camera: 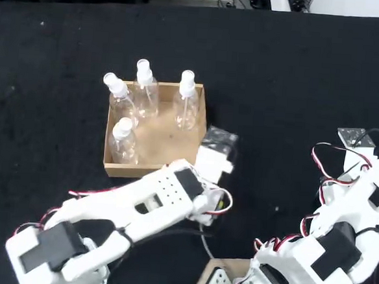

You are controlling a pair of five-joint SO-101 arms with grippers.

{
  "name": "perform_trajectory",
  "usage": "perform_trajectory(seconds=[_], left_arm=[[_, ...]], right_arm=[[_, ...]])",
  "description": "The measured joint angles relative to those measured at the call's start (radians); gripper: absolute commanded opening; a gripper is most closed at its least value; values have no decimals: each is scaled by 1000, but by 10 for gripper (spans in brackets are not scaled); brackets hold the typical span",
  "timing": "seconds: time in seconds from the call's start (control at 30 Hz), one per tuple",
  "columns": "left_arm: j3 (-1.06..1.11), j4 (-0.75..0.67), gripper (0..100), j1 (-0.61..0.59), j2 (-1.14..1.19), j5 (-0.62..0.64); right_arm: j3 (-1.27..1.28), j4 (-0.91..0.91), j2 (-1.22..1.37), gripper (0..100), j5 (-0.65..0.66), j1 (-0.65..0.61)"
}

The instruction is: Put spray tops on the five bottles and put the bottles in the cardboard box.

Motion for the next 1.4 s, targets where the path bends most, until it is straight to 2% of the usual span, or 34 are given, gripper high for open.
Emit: perform_trajectory(seconds=[0.2,0.27,0.57,0.63,0.8,1.17,1.4], left_arm=[[12,21,100,0,-72,-413],[12,23,102,3,-92,-505],[75,26,103,2,-161,-671],[127,26,123,2,-161,-683],[186,21,244,-28,-91,-684],[176,6,245,-32,-26,-457],[219,-112,245,-35,-26,-431]], right_arm=[[0,0,0,11,0,0],[0,0,0,11,0,0],[0,0,0,11,0,0],[0,0,0,11,0,0],[0,0,0,11,0,0],[0,0,0,11,0,0],[0,0,0,11,0,0]])
